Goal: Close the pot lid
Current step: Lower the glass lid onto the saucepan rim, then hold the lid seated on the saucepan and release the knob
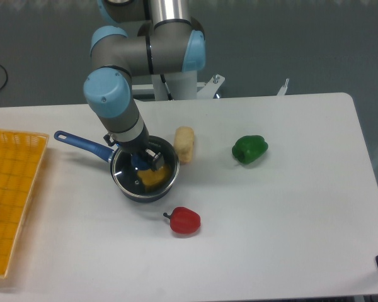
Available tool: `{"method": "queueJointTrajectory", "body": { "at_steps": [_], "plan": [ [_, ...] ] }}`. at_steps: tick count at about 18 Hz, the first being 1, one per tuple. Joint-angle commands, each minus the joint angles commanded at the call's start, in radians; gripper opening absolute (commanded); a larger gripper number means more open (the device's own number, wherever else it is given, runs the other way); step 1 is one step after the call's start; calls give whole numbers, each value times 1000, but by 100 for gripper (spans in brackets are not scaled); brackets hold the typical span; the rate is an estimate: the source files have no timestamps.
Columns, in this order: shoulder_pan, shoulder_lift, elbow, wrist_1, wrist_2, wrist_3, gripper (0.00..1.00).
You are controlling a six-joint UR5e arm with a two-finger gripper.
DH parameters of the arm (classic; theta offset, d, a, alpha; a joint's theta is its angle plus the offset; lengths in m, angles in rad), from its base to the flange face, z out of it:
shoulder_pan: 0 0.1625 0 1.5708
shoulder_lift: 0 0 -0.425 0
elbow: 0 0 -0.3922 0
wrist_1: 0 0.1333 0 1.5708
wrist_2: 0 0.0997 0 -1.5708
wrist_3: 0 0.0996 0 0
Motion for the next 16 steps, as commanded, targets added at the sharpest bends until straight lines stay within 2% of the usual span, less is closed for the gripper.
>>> {"method": "queueJointTrajectory", "body": {
  "at_steps": [10,16],
  "plan": [
    [-23,17,-44,32,3,0,46],
    [-25,17,-49,35,9,14,46]
  ]
}}
